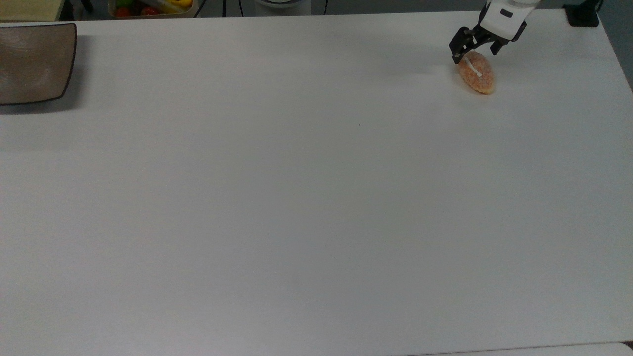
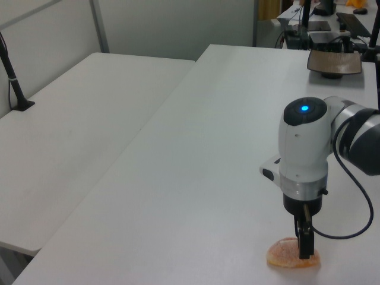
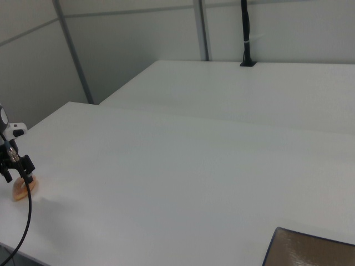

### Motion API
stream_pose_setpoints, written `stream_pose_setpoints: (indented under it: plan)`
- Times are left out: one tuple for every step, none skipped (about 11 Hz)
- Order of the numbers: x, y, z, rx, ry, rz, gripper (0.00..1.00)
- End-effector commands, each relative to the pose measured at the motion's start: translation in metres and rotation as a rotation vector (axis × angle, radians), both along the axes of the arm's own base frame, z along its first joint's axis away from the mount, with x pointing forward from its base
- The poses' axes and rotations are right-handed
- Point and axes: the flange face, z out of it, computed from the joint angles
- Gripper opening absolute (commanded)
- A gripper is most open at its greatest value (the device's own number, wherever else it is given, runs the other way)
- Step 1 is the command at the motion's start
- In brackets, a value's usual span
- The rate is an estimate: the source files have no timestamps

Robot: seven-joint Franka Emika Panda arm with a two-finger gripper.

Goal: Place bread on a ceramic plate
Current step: 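Lower the gripper over the bread roll and close on it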

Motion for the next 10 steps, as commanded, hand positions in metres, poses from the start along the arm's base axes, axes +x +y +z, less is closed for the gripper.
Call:
stream_pose_setpoints:
  plan:
    - [0.003,0.007,-0.013,0.011,-0.031,-0.011,1.00]
    - [0.003,0.008,-0.015,0.013,-0.030,-0.013,1.00]
    - [0.002,0.009,-0.026,0.000,-0.023,-0.004,1.00]
    - [0.002,0.010,-0.028,-0.012,-0.039,0.003,0.64]
    - [0.001,0.010,-0.028,-0.016,-0.048,-0.009,0.43]
    - [0.001,0.010,-0.027,-0.017,-0.051,-0.020,0.32]
    - [0.003,0.010,-0.026,-0.016,-0.055,-0.023,0.30]
    - [0.003,0.009,-0.025,-0.016,-0.055,-0.026,0.30]
    - [0.006,0.007,-0.021,-0.014,-0.061,-0.030,0.30]
    - [0.009,0.005,-0.012,-0.008,-0.075,-0.037,0.30]
